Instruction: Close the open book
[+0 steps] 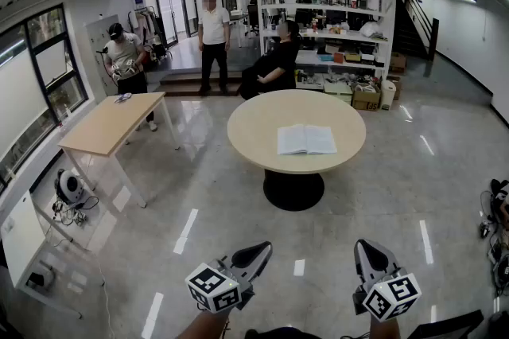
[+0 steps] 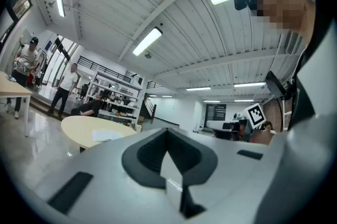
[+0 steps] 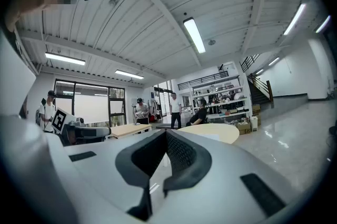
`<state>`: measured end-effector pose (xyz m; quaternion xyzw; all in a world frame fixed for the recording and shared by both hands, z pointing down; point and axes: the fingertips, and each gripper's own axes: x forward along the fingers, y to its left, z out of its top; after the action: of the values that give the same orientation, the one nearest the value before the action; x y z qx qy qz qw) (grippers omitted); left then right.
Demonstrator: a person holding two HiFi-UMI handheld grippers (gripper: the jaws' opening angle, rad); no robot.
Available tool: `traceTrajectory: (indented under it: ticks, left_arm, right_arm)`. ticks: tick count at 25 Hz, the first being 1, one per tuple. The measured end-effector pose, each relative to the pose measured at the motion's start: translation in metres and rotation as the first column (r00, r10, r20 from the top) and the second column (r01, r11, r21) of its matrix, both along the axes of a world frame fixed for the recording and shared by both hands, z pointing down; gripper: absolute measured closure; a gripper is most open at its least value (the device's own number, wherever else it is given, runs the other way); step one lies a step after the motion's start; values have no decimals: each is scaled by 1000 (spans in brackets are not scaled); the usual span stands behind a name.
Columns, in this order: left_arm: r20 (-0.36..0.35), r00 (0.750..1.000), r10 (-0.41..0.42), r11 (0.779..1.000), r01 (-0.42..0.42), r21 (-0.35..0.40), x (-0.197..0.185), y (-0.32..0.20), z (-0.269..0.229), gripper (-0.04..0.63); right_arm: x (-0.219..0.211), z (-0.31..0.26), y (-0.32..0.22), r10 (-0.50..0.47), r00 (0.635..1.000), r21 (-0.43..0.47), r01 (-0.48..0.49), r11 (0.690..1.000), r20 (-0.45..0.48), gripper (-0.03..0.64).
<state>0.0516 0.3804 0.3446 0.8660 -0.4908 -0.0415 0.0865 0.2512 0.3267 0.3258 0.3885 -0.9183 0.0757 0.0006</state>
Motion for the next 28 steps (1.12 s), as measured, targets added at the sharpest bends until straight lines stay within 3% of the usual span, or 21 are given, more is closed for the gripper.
traceTrajectory:
  ticks: [5, 10, 17, 21, 28]
  left_arm:
    - [-8, 1000, 1, 1000, -1, -12, -5, 3, 3, 601]
    - [-13, 999, 39, 999, -38, 28, 3, 10, -1, 601]
    - [19, 999, 37, 999, -38, 15, 5, 16, -2, 601]
    - [15, 999, 34, 999, -34, 10, 7, 15, -4, 601]
    - [-1, 999, 47, 999, -47, 8, 14, 18, -3, 601]
  right_arm:
    - [-5, 0, 4, -2, 1000, -1, 2, 1000, 1, 624]
    - [-5, 2, 7, -8, 1000, 2, 8, 1000, 8, 624]
    - [-5, -1, 13, -7, 1000, 7, 7, 1000, 6, 624]
    - [1, -5, 12, -6, 999, 4, 6, 1000, 45, 624]
    - [2, -1, 12, -13, 1000, -8, 13, 1000, 21, 624]
